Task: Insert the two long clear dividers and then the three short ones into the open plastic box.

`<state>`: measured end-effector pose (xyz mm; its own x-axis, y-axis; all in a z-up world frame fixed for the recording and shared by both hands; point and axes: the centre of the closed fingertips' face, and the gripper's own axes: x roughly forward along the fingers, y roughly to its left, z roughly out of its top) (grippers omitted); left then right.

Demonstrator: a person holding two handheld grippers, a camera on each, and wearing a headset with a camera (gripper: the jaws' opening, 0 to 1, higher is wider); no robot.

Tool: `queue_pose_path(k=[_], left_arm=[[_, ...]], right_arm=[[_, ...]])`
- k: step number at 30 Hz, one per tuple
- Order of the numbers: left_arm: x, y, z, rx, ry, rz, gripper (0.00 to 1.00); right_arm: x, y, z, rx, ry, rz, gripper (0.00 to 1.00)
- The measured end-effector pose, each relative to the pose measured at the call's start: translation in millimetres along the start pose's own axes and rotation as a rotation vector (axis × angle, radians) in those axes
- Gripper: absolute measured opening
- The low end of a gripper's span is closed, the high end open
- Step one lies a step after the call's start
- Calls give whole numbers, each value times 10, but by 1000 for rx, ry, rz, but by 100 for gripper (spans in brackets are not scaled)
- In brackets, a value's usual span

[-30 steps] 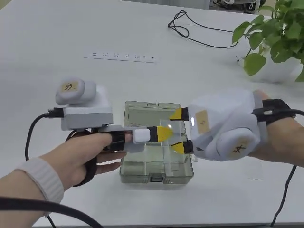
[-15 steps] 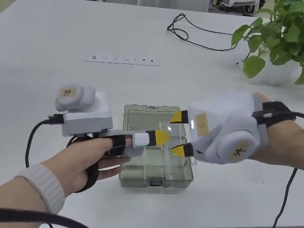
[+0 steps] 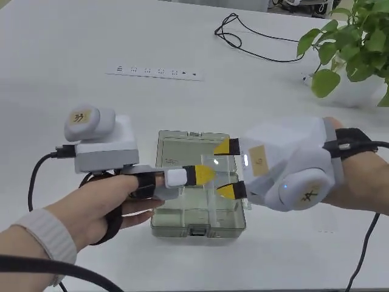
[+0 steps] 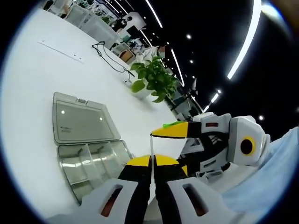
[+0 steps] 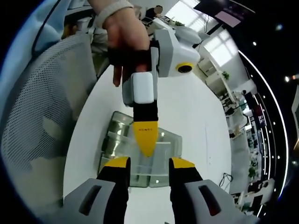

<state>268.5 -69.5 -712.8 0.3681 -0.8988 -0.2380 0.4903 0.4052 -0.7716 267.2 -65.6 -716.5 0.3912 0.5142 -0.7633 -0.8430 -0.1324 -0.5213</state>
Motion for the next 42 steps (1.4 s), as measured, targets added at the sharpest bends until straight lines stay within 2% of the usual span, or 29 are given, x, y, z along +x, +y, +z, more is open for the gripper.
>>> queue_pose_path(k=[2, 5, 10, 13, 15, 16, 17, 18, 20, 21, 24, 26, 30, 31, 33, 34, 36, 42], left_arm=[[-15, 16, -28, 37, 11, 11, 0], [-41, -5, -44, 67, 11, 1, 0], [-93, -74, -108, 180, 57, -29, 0], [-123, -113, -134, 240, 73, -51, 0], [-136, -135, -143, 258, 75, -66, 0], [-141, -147, -149, 268, 75, -74, 0], [-144, -171, -166, 286, 83, -96, 0], [-148, -189, -182, 301, 88, -109, 0], [-159, -212, -228, 350, 106, -129, 0], [-164, -231, -247, 373, 111, -142, 0], [-182, -252, -267, 393, 110, -161, 0], [-197, -261, -291, 439, 118, -172, 0], [-218, -287, -328, 470, 132, -191, 0], [-226, -295, -342, 471, 138, -194, 0], [-250, -313, -396, 513, 160, -204, 0], [-255, -312, -410, 519, 166, -204, 0], [-270, -296, -427, 528, 171, -208, 0], [-293, -307, -467, 605, 179, -215, 0]], right_arm=[[-8, 50, 69, 82, -40, 42, 35], [-47, -3, 108, 98, -60, 38, 38], [-175, -77, 164, 223, -114, 92, 39], [-257, -117, 184, 290, -139, 140, 39], [-309, -120, 177, 339, -141, 188, 38], [-326, -139, 181, 344, -146, 197, 37], [-350, -124, 180, 363, -148, 229, 36], [-344, -144, 154, 378, -147, 239, 35], [-376, -83, 157, 413, -143, 308, 31], [-386, -62, 172, 419, -146, 330, 30], [-427, 140, 178, 429, -115, 469, 25], [-405, 201, 156, 418, -89, 498, 23], [-350, 229, 163, 418, -70, 522, 19], [-345, 255, 184, 419, -68, 546, 18], [-333, 306, 236, 426, -57, 586, 14], [-310, 311, 245, 423, -55, 591, 13], [-306, 378, 265, 415, -42, 648, 11], [-224, 431, 320, 407, -34, 695, 8]])
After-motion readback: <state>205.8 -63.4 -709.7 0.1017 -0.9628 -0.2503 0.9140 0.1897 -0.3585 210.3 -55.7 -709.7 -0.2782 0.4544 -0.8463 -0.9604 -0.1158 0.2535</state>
